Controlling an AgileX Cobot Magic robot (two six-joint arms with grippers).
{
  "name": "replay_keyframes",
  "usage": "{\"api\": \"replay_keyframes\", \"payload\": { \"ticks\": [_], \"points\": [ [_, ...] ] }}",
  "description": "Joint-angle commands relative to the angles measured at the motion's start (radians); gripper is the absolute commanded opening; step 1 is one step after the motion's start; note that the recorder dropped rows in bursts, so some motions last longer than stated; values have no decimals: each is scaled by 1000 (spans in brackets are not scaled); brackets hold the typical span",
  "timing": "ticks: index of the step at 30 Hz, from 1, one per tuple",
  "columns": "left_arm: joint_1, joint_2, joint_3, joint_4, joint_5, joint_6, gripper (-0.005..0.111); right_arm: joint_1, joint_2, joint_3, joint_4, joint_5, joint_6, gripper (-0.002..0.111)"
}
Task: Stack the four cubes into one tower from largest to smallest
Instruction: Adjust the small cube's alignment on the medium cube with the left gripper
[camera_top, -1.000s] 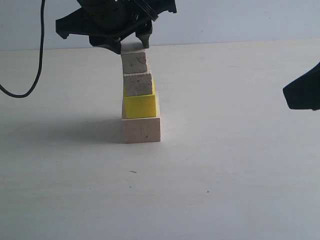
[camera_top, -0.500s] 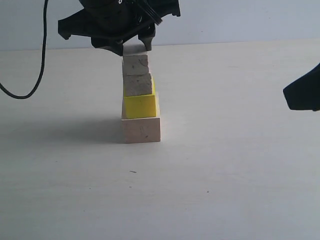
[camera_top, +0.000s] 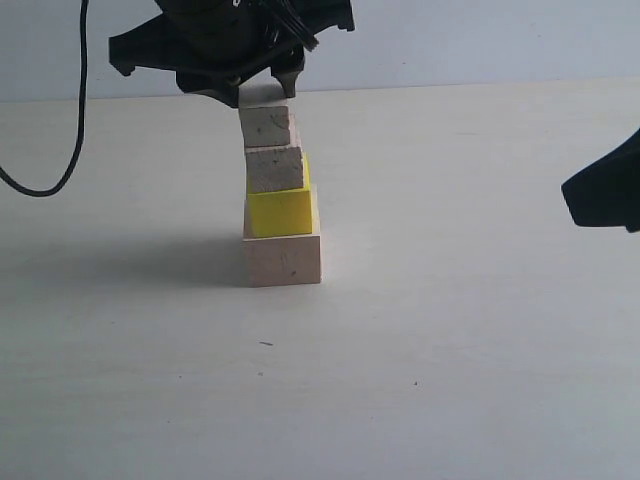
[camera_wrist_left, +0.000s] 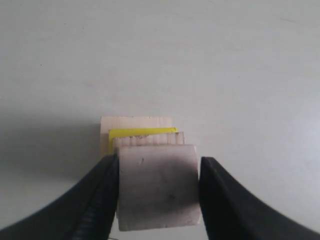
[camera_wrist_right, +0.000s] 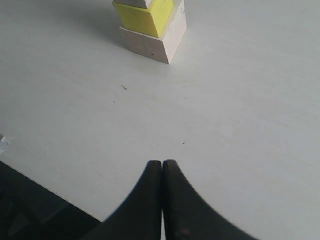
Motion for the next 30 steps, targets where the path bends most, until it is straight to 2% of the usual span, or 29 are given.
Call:
{"api": "replay_keyframes", "payload": {
  "ticks": [1, 30],
  "points": [
    [-2, -1, 3, 0, -3, -4, 0, -3, -6, 6, -6, -3, -12, 0],
    [-2, -1, 3, -4, -7, -27, 0, -3, -6, 6, -6, -3, -20, 0]
  ]
}}
